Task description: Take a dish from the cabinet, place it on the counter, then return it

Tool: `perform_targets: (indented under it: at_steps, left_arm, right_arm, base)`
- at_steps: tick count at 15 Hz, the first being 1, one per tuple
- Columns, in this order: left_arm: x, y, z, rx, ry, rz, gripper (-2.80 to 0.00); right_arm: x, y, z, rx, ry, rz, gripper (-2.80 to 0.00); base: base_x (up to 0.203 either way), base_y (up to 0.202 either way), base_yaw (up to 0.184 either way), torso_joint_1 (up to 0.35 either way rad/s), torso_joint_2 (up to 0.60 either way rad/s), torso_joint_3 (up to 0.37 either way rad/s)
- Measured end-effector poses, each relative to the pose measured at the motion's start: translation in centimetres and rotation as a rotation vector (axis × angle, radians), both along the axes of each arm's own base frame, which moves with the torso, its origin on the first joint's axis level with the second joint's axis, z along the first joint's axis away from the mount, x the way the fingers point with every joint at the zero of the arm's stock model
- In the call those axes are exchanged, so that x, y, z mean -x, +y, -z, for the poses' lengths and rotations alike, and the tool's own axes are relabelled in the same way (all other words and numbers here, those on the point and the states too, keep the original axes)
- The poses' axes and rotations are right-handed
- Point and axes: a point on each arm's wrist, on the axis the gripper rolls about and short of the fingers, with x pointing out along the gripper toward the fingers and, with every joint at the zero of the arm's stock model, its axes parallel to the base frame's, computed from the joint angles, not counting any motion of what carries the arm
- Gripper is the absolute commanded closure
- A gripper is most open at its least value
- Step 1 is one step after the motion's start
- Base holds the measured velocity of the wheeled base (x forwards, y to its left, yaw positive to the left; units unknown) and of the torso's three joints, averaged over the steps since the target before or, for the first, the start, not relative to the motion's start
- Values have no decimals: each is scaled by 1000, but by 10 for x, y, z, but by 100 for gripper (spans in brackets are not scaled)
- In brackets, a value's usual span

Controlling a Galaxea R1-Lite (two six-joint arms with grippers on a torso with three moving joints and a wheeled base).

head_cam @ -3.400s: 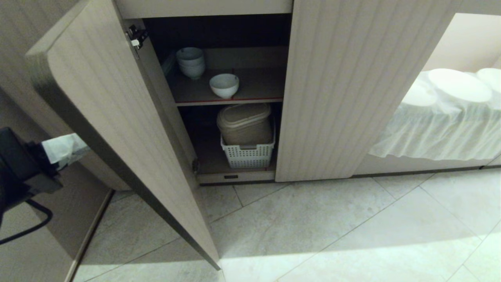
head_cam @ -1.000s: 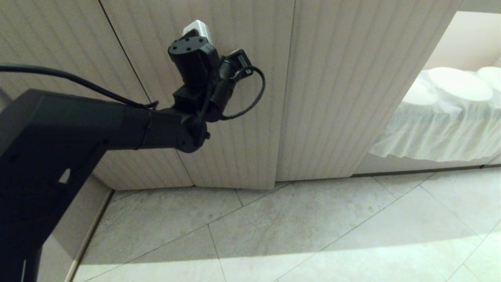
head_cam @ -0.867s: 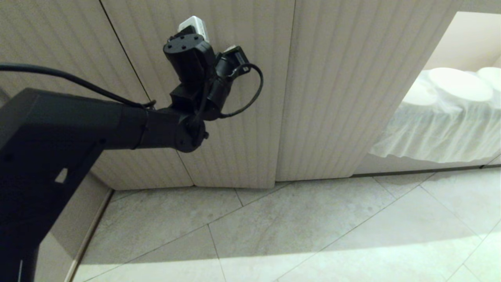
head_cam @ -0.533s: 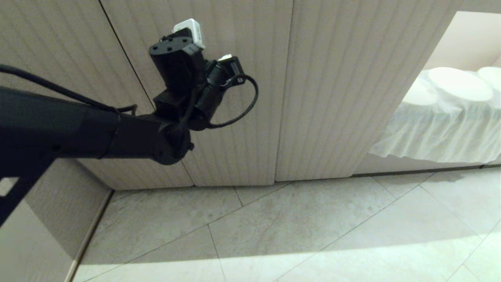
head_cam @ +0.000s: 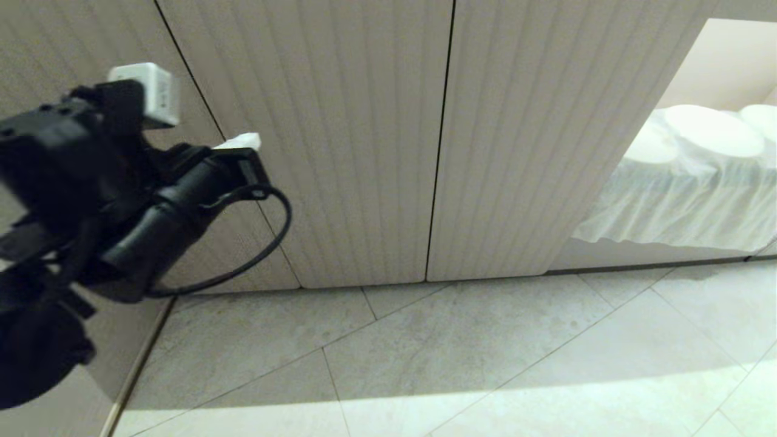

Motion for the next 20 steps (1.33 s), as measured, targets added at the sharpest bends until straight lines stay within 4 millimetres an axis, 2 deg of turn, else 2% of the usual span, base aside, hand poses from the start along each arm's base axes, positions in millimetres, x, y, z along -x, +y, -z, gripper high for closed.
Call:
perform_targets:
  at_steps: [2,3,8,12,14,16,20]
  left_arm:
    - [24,30,2,-11,-7,-75,0]
    - [32,39,1,-12,-16,-98,0]
    - [76,62,6,-47,-56,-134,0]
    - [131,81,25,-144,-76,-123,0]
    - [162,92,42,-189,-63,-131,0]
    - [190,101,68,-230,-12,-155,0]
    - [234,104,123,-273,45,-166,0]
  right_arm:
    - [0,0,0,0,0,-1,0]
    - [0,0,0,0,0,0,0]
    - [0,0,0,0,0,0,0]
    - [0,0,0,0,0,0,0]
    - [0,0,0,1,0,-1,0]
    - [0,0,0,0,0,0,0]
    - [0,0,0,0,0,0,0]
  base:
    - [0,0,0,0,0,0]
    - [0,0,0,0,0,0]
    - [0,0,0,0,0,0]
    - [0,0,0,0,0,0]
    - [0,0,0,0,0,0]
    - [0,0,0,0,0,0]
    - [0,0,0,0,0,0]
